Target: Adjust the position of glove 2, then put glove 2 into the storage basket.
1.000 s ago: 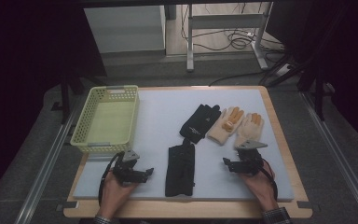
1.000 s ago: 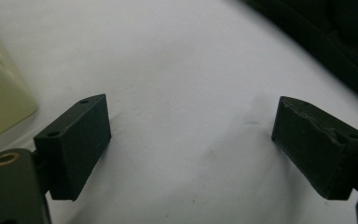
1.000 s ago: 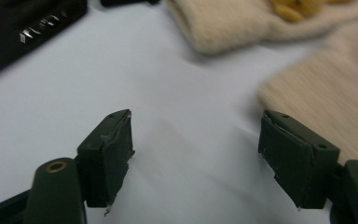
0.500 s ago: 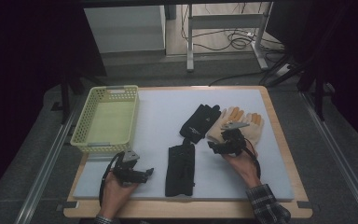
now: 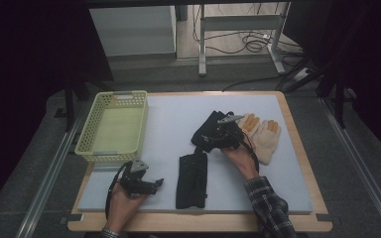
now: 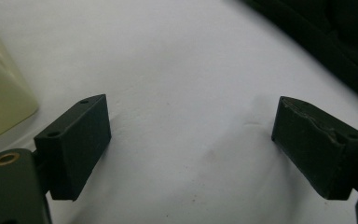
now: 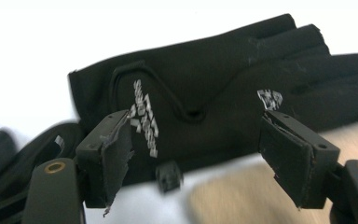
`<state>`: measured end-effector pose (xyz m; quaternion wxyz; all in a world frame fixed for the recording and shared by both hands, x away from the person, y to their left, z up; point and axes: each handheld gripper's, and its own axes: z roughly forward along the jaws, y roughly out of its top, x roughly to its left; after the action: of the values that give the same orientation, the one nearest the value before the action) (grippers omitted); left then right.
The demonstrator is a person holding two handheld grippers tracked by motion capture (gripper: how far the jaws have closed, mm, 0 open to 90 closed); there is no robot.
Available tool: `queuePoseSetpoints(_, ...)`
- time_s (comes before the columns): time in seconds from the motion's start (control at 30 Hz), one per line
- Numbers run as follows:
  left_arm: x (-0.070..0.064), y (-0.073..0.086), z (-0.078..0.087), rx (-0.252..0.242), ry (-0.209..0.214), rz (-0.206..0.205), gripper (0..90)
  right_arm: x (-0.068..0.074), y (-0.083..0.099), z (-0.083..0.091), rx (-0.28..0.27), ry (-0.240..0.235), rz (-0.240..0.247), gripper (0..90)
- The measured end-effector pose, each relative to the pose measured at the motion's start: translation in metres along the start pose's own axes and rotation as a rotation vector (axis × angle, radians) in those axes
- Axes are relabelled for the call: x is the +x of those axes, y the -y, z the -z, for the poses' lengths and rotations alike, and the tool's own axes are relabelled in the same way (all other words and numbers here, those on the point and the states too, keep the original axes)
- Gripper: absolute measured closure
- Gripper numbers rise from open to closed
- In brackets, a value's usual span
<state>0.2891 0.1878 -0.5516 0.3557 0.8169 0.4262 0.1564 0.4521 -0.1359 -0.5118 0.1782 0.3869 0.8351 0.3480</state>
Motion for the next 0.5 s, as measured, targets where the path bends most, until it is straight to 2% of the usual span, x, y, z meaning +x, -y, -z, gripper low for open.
queuePoseSetpoints(0.2,0.0,0.0,0.0,-0.001,0.0,0.0,11.9,0.0,-0.012,-0.016,0.001,0.021,-0.02,20.2)
queuePoseSetpoints(0.33,0.0,0.0,0.0,-0.001,0.0,0.0,11.9,-0.003,-0.017,-0.027,0.021,0.044,-0.032,16.8)
queuePoseSetpoints(0.4,0.0,0.0,0.0,-0.001,0.0,0.0,11.9,-0.006,-0.021,-0.033,0.031,0.061,-0.059,15.9)
queuePoseSetpoints(0.47,0.0,0.0,0.0,-0.004,0.0,0.004,11.9,-0.007,-0.022,-0.034,0.038,0.061,-0.061,16.0)
queuePoseSetpoints(0.5,0.0,0.0,0.0,0.0,-0.001,0.0,11.9,-0.007,-0.024,-0.037,0.059,0.06,-0.058,16.1)
